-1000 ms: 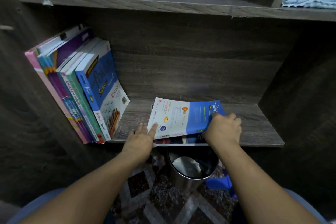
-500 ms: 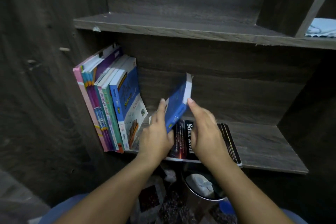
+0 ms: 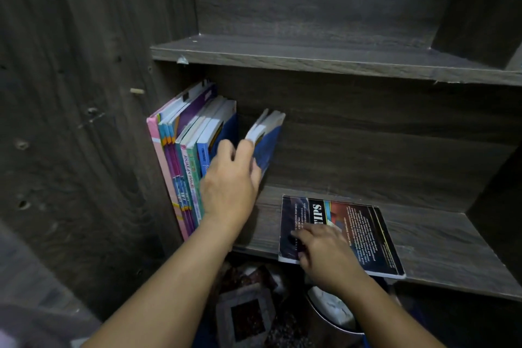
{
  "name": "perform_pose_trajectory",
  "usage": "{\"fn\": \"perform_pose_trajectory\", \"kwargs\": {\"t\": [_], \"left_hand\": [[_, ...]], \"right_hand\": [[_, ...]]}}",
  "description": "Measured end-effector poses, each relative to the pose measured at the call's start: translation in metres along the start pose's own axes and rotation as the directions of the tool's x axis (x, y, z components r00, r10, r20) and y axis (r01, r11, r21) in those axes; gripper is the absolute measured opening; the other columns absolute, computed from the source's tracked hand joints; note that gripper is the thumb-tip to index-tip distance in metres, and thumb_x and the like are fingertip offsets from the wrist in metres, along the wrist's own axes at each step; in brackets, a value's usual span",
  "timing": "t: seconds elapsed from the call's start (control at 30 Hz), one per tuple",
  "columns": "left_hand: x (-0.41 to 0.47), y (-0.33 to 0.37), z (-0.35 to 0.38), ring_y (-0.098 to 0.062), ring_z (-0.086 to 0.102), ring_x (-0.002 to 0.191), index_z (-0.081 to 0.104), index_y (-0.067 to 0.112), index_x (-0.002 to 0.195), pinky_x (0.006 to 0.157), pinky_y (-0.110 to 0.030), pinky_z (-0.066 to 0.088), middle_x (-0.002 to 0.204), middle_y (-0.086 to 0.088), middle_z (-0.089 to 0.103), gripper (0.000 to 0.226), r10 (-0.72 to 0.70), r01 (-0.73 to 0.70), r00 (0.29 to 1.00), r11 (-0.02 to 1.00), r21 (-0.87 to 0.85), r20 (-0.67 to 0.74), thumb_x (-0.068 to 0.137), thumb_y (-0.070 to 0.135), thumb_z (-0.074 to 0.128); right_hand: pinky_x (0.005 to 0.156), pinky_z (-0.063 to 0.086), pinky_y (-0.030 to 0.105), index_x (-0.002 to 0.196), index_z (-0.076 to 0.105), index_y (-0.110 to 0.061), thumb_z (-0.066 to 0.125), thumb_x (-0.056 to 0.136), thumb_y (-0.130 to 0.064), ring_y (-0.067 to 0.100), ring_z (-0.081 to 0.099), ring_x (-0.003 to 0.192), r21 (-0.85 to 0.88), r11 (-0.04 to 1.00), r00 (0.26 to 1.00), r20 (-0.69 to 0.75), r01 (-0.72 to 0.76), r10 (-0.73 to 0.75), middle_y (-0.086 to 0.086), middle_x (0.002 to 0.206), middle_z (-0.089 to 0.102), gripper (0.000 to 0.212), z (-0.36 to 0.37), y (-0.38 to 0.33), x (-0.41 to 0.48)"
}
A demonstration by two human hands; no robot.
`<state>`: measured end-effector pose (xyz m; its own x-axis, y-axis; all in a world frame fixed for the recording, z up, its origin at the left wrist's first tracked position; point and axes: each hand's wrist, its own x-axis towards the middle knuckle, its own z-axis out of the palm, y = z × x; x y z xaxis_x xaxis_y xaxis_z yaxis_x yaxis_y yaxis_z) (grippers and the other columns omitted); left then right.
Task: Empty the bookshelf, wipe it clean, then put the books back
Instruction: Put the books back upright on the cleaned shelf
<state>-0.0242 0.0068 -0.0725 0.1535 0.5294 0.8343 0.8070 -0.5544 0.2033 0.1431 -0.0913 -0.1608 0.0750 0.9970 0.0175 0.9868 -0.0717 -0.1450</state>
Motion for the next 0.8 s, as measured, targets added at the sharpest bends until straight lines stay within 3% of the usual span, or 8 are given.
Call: {"fn": "perform_pose_trajectory", "kwargs": {"t": [0.13, 0.27, 0.53, 0.67, 0.8], "left_hand": [[0.005, -0.029, -0.001, -0.027, 0.045, 0.082, 0.052, 0.015, 0.090, 0.067, -0.039, 0.031, 0.084, -0.008, 0.051, 0.026, -0.039, 0.080, 0.983, 0.971, 0.223, -0.182, 0.076, 0.028, 0.070], [0.002, -0.042, 0.014, -0.030, 0.034, 0.101, 0.037, 0.014, 0.089, 0.085, -0.046, 0.033, 0.101, -0.009, 0.034, 0.035, -0.091, 0.188, 0.951, 0.927, 0.323, -0.295, 0.074, 0.035, 0.061], [0.012, -0.048, 0.039, -0.028, 0.029, 0.106, 0.049, 0.017, 0.087, 0.085, -0.042, 0.023, 0.106, -0.007, 0.032, 0.026, -0.105, 0.241, 0.914, 0.918, 0.315, -0.392, 0.072, 0.033, 0.062], [0.012, -0.046, 0.038, -0.028, 0.028, 0.108, 0.054, 0.015, 0.084, 0.086, -0.043, 0.023, 0.108, -0.006, 0.031, 0.022, -0.137, 0.263, 0.917, 0.914, 0.310, -0.374, 0.074, 0.034, 0.061], [0.007, -0.044, 0.033, -0.028, 0.027, 0.115, 0.053, 0.017, 0.093, 0.089, -0.043, 0.021, 0.115, -0.005, 0.031, 0.027, -0.112, 0.210, 0.937, 0.938, 0.275, -0.331, 0.071, 0.031, 0.061]], "right_hand": [[0.119, 0.012, 0.047, 0.148, 0.031, -0.036, 0.049, 0.092, -0.041, 0.024, 0.023, 0.142, -0.086, 0.992, 0.982, 0.158, -0.090, 0.103, 0.001, 0.153, 0.031, 0.059, 0.007, 0.006, -0.006], [0.119, 0.010, 0.047, 0.150, 0.025, -0.035, 0.054, 0.090, -0.049, 0.024, 0.021, 0.143, -0.094, 0.988, 0.965, 0.220, -0.121, 0.139, 0.001, 0.153, 0.029, 0.068, 0.012, 0.011, -0.012], [0.118, 0.018, 0.046, 0.152, 0.015, -0.037, 0.062, 0.085, -0.043, 0.027, 0.020, 0.143, -0.122, 0.979, 0.956, 0.226, -0.165, 0.189, 0.000, 0.155, 0.022, 0.082, 0.017, 0.024, -0.025], [0.116, 0.018, 0.045, 0.152, 0.013, -0.037, 0.063, 0.086, -0.044, 0.026, 0.020, 0.143, -0.137, 0.973, 0.946, 0.243, -0.184, 0.213, 0.001, 0.157, 0.019, 0.083, 0.015, 0.030, -0.028], [0.116, 0.020, 0.046, 0.152, 0.014, -0.036, 0.063, 0.086, -0.042, 0.027, 0.024, 0.140, -0.159, 0.959, 0.933, 0.238, -0.235, 0.269, 0.002, 0.157, 0.019, 0.083, 0.013, 0.038, -0.027]]}}
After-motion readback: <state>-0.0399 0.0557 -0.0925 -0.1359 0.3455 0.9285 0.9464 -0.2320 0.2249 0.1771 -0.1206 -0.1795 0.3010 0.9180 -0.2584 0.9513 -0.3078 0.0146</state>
